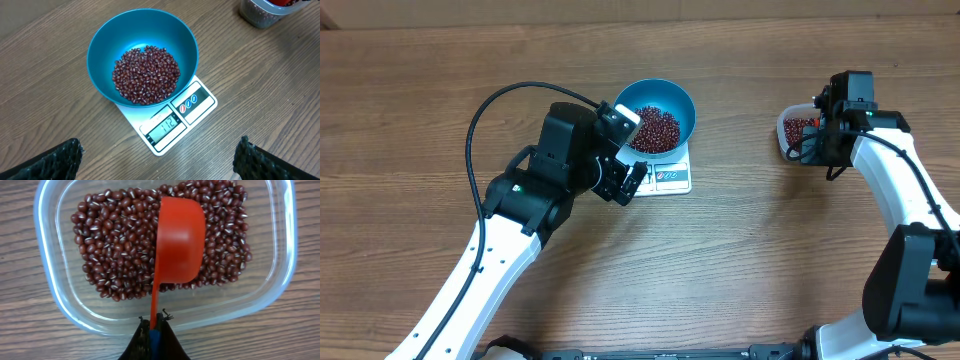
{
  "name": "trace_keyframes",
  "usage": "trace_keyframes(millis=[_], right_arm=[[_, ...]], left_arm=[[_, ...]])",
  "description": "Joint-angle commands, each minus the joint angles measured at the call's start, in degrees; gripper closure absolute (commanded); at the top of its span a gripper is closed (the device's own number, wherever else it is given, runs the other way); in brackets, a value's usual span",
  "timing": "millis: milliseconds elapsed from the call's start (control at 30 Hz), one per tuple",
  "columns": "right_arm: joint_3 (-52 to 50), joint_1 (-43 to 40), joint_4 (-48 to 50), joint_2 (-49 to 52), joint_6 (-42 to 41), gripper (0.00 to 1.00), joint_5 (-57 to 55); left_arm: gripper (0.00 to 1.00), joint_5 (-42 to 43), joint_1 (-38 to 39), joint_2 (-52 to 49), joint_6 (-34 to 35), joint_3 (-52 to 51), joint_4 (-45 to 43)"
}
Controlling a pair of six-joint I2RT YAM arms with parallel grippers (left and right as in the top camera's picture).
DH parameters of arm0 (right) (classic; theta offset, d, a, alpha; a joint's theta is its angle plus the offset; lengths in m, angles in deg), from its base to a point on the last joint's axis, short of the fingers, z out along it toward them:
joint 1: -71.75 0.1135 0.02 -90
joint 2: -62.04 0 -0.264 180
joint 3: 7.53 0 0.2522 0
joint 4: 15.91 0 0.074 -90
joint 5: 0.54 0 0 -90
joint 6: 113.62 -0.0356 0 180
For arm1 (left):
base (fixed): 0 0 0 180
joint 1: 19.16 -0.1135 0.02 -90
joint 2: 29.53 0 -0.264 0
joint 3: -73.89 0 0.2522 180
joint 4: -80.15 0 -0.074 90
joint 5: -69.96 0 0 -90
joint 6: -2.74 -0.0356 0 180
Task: Scoop item into bowl and weigh 150g on scale
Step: 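Dip the red scoop into the beans and scoop with the right gripper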
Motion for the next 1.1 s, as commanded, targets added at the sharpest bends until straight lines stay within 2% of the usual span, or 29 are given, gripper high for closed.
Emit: trace_keyframes(millis=[0, 233, 700, 1067], right_arm=[[-0.31, -0.13, 0.07, 0.31, -0.44, 0.96, 4.26], [-0.31, -0.13, -0.44, 0.31, 4.07, 0.96, 15.45], [-0.31, -0.96, -1.22, 0.31, 4.13, 0.96, 19.47], [-0.31, -9.79, -1.27, 0.5, 4.09, 0.96, 31.8]], left_arm=[[0.0, 0.83, -0.15, 1.14, -1.07, -0.04, -0.17], [0.0, 0.83, -0.15, 1.14, -1.07, -0.04, -0.17], [0.0, 0.83, -0.15, 1.14, -1.07, -0.04, -0.17], [0.0, 0.83, -0.15, 1.14, -1.07, -0.04, -0.17]])
